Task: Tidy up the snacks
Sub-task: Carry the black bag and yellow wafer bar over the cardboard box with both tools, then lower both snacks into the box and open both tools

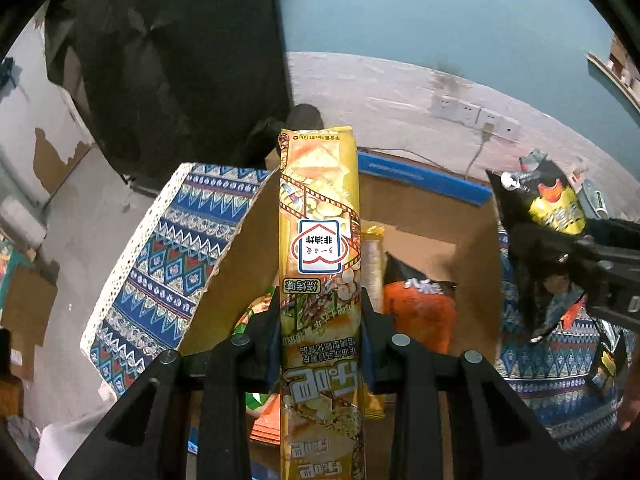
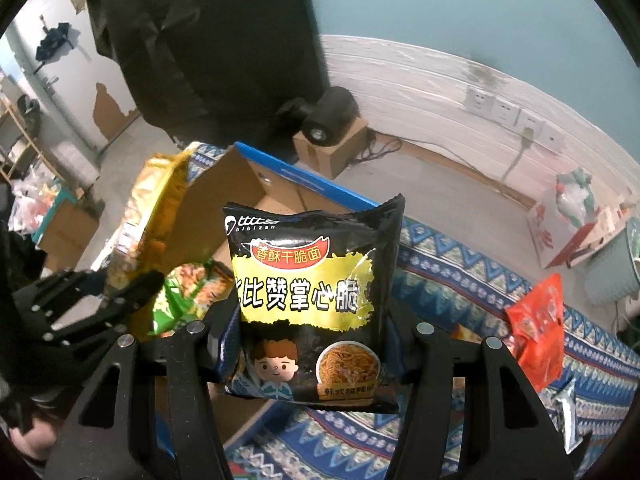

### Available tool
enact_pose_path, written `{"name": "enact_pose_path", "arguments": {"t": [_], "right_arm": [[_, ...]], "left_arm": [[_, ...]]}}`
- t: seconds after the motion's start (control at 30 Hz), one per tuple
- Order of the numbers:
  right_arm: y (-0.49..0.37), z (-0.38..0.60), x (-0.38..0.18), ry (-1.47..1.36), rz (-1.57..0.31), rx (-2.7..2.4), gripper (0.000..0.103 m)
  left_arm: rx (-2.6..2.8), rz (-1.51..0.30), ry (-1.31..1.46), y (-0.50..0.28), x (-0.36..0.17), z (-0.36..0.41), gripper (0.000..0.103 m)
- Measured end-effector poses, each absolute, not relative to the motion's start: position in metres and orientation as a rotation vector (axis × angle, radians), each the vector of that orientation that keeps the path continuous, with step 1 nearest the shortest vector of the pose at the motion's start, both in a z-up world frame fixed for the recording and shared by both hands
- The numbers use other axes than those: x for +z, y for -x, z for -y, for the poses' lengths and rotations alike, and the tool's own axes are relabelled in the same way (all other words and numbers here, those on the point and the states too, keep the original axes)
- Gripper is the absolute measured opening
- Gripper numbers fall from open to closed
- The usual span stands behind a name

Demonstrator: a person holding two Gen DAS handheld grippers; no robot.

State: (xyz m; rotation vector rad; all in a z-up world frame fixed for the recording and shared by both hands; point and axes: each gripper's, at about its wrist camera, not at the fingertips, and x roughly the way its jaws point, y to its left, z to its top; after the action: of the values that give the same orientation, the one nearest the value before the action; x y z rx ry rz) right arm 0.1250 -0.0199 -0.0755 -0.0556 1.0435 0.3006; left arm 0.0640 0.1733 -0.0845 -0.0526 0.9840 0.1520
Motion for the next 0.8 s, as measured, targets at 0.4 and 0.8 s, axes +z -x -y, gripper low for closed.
{"name": "enact_pose_path", "arguments": {"t": [0.4, 0.8], "right_arm": [[-0.139, -0.022, -0.098, 0.080, -1.088, 0.346, 0.057], [-0.152, -0.043, -0.114, 0.092, -1.127, 0.377, 0.058]], "left_arm": [[0.167, -1.096, 0.148, -0.072, -0.109, -0.202, 0.043], [0.217, -1.076, 0.112, -0.057, -0.095, -0.215, 0.069]]}}
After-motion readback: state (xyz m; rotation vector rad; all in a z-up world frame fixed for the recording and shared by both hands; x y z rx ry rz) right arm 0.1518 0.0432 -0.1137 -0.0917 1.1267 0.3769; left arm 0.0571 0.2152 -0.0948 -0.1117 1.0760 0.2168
